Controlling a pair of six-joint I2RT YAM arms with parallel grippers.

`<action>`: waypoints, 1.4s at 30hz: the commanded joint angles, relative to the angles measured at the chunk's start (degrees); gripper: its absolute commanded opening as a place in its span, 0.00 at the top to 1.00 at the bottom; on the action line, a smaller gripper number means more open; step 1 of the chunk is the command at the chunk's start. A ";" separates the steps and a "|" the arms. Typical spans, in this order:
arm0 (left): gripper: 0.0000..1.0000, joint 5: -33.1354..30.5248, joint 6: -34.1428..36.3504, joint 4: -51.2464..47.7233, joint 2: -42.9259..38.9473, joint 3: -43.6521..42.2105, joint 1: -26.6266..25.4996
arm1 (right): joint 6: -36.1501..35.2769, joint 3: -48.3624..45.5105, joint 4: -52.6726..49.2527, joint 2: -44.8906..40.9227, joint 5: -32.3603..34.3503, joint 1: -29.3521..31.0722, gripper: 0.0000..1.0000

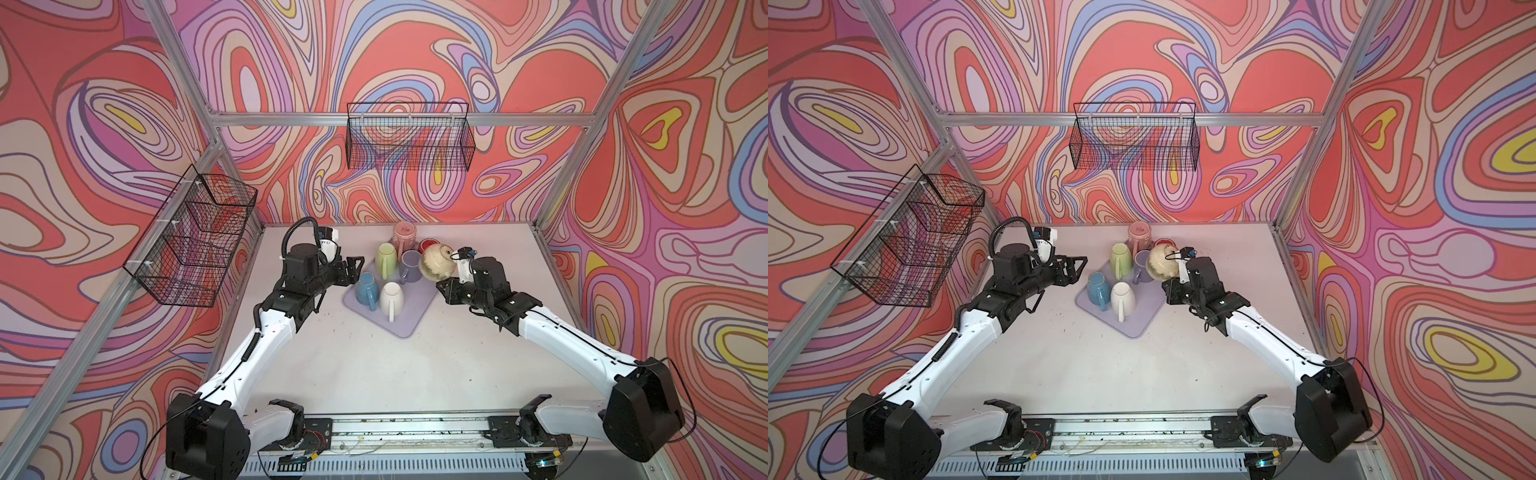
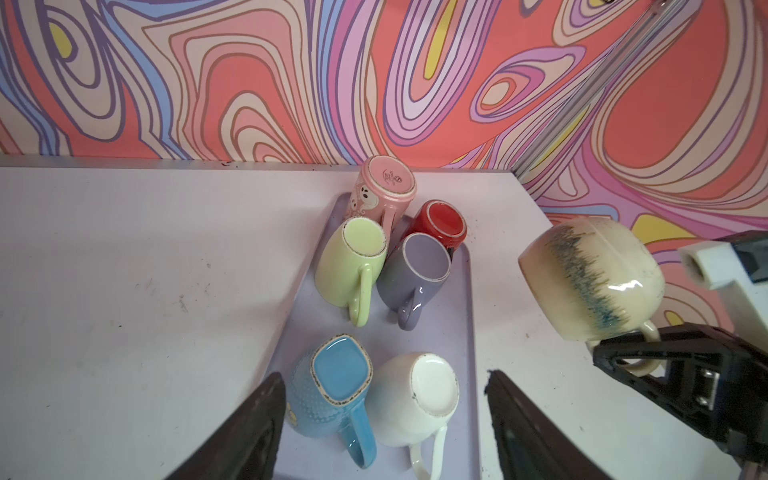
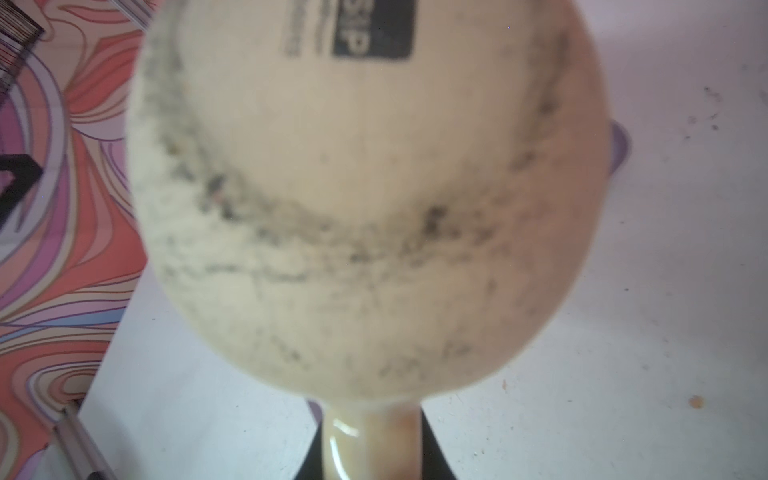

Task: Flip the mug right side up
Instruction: 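Lift the cream mug by its handle with the right gripper, then grasp the cream mug's rim with the left gripper while the right holds the handle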

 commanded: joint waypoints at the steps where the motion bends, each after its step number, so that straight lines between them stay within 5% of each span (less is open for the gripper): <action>1: 0.22 6.41 -5.08 5.27 0.34 -1.84 -0.26 | 3.40 -0.42 13.81 -1.44 -10.82 -2.35 1.00; 8: 0.22 21.60 -11.31 18.30 1.83 -5.59 -1.48 | 6.92 -0.41 22.80 -0.27 -19.52 -2.93 1.00; 14: 0.23 27.45 -15.96 28.31 3.24 -6.53 -3.93 | 10.87 -0.53 29.90 1.31 -25.38 -2.93 1.00; 29: 0.23 29.75 -25.82 48.28 9.42 -6.11 -8.00 | 14.33 -0.07 37.09 1.71 -32.71 -2.93 1.00; 42: 0.26 30.82 -27.88 52.76 13.08 -3.16 -10.29 | 19.39 0.21 44.92 4.69 -37.49 -2.82 1.00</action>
